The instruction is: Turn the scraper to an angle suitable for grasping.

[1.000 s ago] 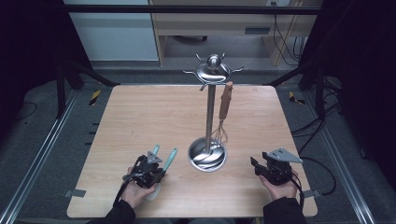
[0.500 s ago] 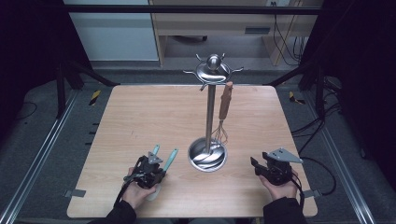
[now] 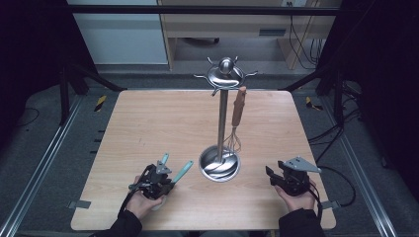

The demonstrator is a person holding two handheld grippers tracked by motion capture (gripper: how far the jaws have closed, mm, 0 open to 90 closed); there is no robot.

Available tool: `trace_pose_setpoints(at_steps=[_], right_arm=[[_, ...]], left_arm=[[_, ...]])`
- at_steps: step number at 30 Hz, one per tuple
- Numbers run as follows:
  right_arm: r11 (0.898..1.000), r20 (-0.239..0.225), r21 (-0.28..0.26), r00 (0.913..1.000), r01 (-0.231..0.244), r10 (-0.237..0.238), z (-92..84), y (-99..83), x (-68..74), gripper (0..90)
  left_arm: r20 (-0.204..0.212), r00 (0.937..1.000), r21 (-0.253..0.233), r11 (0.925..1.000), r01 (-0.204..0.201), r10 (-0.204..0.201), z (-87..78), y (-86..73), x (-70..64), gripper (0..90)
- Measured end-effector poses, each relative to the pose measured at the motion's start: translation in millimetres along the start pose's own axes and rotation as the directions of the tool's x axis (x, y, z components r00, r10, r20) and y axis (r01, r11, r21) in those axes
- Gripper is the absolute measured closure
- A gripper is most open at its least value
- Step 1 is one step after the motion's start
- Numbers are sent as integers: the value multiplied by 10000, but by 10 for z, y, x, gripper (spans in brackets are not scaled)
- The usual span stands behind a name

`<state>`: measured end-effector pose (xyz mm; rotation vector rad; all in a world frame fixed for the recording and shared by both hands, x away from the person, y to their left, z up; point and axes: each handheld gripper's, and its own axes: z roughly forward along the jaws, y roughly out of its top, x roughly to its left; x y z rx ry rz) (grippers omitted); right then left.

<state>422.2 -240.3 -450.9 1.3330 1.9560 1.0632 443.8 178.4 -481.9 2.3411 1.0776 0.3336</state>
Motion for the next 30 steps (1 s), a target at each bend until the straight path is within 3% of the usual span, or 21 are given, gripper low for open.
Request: trace_pose_setpoints(at_steps=[4,10,18,30], right_arm=[[10000,-20,2,10000,-47,47,-7,1,1,480],[9999,-59,43,9999,-101,101,-6,4,7,480],[10000,-46,51,10000,-27,28,3,2,5,480],[9999,-84,56,9999,-113,113,-9,4,-4,481]], left_arm=[[-15,10000,52,10000,68,-68,-4,-2,8,732],[-246,9996,359,9993,-90,98,3,42,-52,794],[-258,9996,456,9989,82,-70,-1,54,-55,808],[-192,9997,-833,9965,110,-127,-268,57,-44,810]])
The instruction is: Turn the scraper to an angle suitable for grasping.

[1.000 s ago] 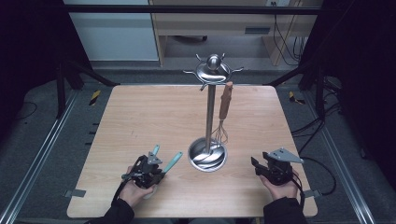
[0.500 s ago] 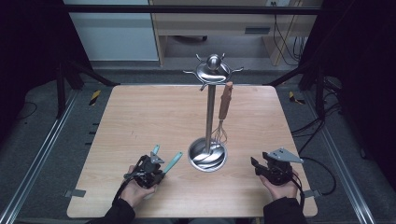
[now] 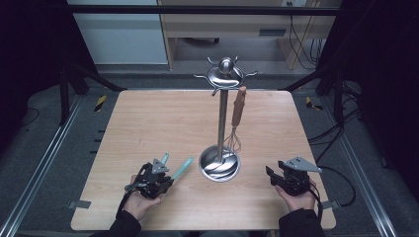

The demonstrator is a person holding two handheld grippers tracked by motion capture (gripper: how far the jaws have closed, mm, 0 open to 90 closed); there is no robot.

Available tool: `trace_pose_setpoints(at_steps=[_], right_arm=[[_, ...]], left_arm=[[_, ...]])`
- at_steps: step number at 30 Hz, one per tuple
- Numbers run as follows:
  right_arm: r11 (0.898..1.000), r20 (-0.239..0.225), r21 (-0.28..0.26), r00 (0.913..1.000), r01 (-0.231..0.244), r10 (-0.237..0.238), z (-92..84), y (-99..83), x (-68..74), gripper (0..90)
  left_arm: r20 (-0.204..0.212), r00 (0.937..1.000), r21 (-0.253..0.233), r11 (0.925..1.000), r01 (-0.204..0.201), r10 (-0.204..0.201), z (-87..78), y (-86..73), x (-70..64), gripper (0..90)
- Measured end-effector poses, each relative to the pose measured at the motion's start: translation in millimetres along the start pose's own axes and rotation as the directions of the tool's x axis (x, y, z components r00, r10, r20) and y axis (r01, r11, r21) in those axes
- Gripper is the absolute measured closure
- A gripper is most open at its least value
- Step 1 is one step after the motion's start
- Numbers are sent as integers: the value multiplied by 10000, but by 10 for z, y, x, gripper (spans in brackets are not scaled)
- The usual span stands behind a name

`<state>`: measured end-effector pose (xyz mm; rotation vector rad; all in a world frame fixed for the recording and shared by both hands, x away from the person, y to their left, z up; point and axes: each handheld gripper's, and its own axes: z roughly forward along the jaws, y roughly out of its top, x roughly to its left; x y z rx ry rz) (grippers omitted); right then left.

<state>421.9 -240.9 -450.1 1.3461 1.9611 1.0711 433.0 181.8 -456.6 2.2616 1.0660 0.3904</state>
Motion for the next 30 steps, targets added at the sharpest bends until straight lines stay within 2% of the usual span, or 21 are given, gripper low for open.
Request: trace_pose_setpoints(at_steps=[6,10,15,20,30], right_arm=[[10000,43,-43,10000,-51,51,-4,0,-6,481],[9999,158,-106,9998,109,-108,-1,-2,-22,480],[9999,158,-111,9999,-8,10,-10,-2,-24,482],[9999,166,-135,9999,-23,25,-10,-1,-28,482],[9998,165,-147,9998,-104,106,-16,1,-31,480]], left_arm=[[-80,9999,-686,9976,65,-71,-136,4,24,811],[-168,9998,-1113,9937,98,-117,-217,2,30,811],[-210,9995,-1779,9838,206,-247,-340,0,52,811],[-207,9988,-2415,9697,381,-444,-457,-16,82,811],[-247,9972,-3738,9258,565,-709,-725,1,141,811]])
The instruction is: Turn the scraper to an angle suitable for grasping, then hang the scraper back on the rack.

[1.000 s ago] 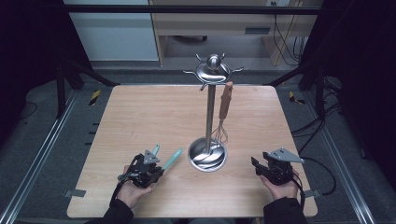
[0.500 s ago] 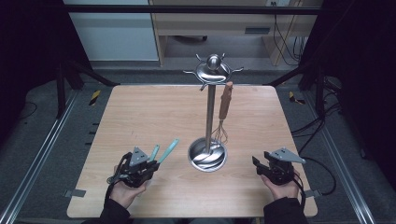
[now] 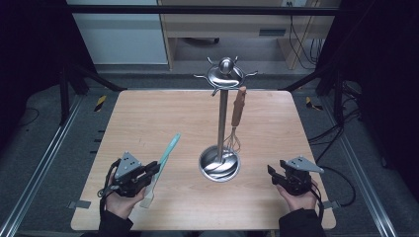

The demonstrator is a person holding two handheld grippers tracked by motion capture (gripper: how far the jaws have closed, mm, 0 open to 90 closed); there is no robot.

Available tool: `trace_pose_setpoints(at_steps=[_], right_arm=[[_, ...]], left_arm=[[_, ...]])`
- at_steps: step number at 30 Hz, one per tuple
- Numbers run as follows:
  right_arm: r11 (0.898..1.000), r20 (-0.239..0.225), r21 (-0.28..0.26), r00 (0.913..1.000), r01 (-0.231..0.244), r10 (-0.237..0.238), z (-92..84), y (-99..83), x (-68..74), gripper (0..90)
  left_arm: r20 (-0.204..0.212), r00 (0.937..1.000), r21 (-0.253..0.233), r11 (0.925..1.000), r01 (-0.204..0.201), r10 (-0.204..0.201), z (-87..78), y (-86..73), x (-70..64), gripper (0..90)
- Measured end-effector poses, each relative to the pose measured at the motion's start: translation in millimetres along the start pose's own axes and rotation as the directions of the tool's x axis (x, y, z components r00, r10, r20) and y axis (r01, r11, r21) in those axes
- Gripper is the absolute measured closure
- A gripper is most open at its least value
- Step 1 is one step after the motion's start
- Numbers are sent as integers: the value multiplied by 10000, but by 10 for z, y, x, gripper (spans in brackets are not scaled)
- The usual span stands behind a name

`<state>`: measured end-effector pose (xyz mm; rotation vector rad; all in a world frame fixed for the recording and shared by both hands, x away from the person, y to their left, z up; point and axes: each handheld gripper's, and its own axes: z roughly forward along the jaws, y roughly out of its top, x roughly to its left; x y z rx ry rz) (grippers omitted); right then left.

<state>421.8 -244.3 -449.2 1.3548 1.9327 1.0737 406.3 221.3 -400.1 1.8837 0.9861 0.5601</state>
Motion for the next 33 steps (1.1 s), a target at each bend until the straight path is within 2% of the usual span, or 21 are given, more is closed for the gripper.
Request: trace_pose_setpoints(at_steps=[6,11,15,23,29,30,33], right_arm=[[10000,52,-30,9999,91,-91,6,-3,-12,480],[10000,-8,13,10000,-12,12,2,0,-8,480],[10000,70,-29,10000,43,-42,5,-2,-17,480],[9999,63,12,9999,124,-124,9,-3,-16,480],[10000,-9,35,10000,53,-53,7,-3,-7,481],[9999,66,8,9998,169,-169,15,-5,-16,481],[9999,70,13,9998,165,-166,15,-6,-15,481]], left_arm=[[75,10000,-621,9981,49,-44,-133,88,-11,810],[203,9998,-1249,9921,97,-72,-269,173,-27,810],[236,9997,-1860,9825,62,-18,-402,238,-58,811],[396,9990,-2686,9632,-90,204,-638,396,-127,810],[547,9983,-2984,9544,-15,187,-732,460,-125,810],[564,9982,-3023,9532,-37,218,-740,467,-126,810],[618,9978,-3244,9459,-29,243,-780,505,-142,810]])
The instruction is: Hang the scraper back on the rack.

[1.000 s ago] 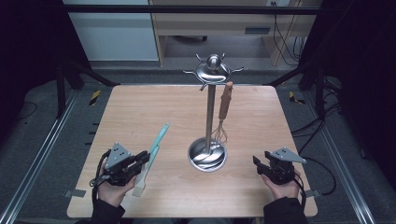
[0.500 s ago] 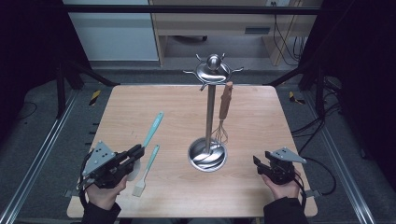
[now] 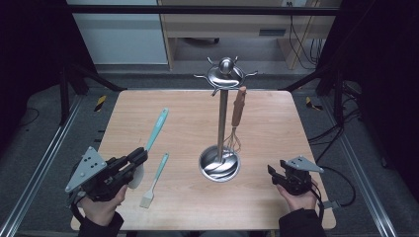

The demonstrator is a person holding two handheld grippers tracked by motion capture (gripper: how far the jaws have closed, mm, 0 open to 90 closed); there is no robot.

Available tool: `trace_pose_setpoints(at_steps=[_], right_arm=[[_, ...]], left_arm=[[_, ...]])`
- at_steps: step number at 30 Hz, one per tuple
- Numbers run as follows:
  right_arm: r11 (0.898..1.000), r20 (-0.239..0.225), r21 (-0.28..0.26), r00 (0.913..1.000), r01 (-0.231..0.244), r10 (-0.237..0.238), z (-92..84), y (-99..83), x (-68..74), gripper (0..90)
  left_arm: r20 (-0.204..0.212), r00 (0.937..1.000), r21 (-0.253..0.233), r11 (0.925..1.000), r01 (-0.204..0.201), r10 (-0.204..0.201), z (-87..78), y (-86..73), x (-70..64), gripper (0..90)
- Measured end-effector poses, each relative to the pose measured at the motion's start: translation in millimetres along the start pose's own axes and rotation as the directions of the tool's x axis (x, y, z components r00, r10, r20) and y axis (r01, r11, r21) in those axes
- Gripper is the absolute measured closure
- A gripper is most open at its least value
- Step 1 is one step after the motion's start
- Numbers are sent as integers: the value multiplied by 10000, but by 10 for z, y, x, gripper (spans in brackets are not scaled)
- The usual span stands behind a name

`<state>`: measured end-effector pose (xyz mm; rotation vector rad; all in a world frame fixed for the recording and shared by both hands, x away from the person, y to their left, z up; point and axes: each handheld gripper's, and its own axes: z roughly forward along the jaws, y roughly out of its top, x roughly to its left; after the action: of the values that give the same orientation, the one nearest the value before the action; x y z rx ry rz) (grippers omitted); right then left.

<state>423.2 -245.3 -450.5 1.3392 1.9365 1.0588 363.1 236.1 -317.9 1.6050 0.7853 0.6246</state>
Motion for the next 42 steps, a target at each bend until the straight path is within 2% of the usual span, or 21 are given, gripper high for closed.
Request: trace_pose_setpoints(at_steps=[9,14,23,36,42], right_arm=[[10000,42,1,10000,3,-3,9,1,-3,481],[10000,38,-27,10000,20,-20,11,5,0,481],[10000,56,-21,10000,-7,7,10,5,-8,481],[9999,-11,54,10000,-94,94,8,8,-3,481],[10000,22,31,10000,-25,25,11,6,-6,481]], left_arm=[[236,9994,-506,9984,-252,264,-49,141,-93,810],[381,9987,-765,9966,-321,351,-18,210,-146,810],[681,9958,-878,9946,-550,611,116,305,-283,810],[1028,9919,-1154,9914,-621,741,243,449,-428,810],[1119,9898,-1116,9909,-753,878,301,487,-496,810]])
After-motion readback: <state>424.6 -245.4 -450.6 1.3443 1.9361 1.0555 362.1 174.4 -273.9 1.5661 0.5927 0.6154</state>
